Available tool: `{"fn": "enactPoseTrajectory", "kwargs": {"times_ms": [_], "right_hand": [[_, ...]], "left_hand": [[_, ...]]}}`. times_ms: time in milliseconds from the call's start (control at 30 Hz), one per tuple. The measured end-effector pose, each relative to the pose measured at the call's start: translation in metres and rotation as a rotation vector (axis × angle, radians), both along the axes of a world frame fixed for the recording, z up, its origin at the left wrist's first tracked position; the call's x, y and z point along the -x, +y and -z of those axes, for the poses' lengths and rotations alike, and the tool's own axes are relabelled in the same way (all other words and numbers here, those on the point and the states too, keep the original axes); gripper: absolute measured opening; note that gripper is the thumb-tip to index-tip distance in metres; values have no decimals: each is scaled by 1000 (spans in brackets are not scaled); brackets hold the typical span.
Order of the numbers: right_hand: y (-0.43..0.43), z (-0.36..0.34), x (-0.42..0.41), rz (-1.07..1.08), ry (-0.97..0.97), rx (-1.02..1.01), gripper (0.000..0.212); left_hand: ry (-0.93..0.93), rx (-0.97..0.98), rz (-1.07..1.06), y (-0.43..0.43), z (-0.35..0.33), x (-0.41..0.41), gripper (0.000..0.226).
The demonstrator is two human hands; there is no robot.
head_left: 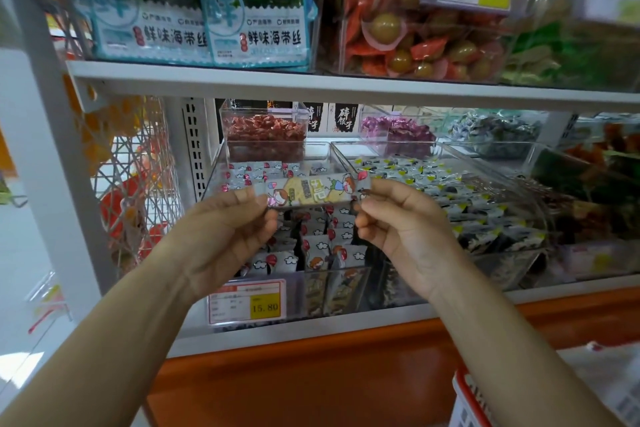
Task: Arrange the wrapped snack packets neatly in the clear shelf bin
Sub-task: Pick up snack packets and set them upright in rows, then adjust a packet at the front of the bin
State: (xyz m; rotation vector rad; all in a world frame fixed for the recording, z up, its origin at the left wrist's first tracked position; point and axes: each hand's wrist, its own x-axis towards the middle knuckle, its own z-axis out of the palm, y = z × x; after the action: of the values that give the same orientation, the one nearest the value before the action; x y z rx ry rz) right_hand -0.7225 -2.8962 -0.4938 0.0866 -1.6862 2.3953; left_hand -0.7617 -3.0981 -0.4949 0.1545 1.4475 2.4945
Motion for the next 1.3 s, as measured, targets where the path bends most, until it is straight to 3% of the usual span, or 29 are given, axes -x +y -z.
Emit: {"fn": "enactPoseTrajectory", "kwargs": {"times_ms": [100, 167, 233, 367, 433, 533, 700, 900, 1100, 1300], "right_hand": [[0, -1, 0, -24, 11, 10, 7], [0, 0, 1, -9, 19, -27, 22], [0, 3, 2, 49, 34, -103, 23], [4, 6, 5, 76, 57, -112, 10], [5, 6, 5, 68, 64, -107, 14], [3, 5, 4, 50, 117, -139, 24], [-2, 1, 0, 4, 217, -184, 31], [-10, -1, -5, 208, 348, -440, 32], [-25, 0, -10, 226, 451, -664, 27], [-21, -3, -11, 202, 541, -691, 9]], "left_hand": [[124, 176, -29, 1, -1, -5, 9], [243, 321, -52, 3, -2, -8, 12], [307, 389, -54, 6, -3, -11, 14], [245, 288, -23, 9, -4, -10, 18], [235, 242, 25, 8, -5, -9, 5], [269, 344, -36, 8, -1, -7, 26], [244, 386, -77, 12, 1, -9, 11], [520, 866, -278, 16, -3, -17, 12], [516, 709, -55, 27, -13, -31, 66], [487, 538, -13, 34, -14, -31, 40]]}}
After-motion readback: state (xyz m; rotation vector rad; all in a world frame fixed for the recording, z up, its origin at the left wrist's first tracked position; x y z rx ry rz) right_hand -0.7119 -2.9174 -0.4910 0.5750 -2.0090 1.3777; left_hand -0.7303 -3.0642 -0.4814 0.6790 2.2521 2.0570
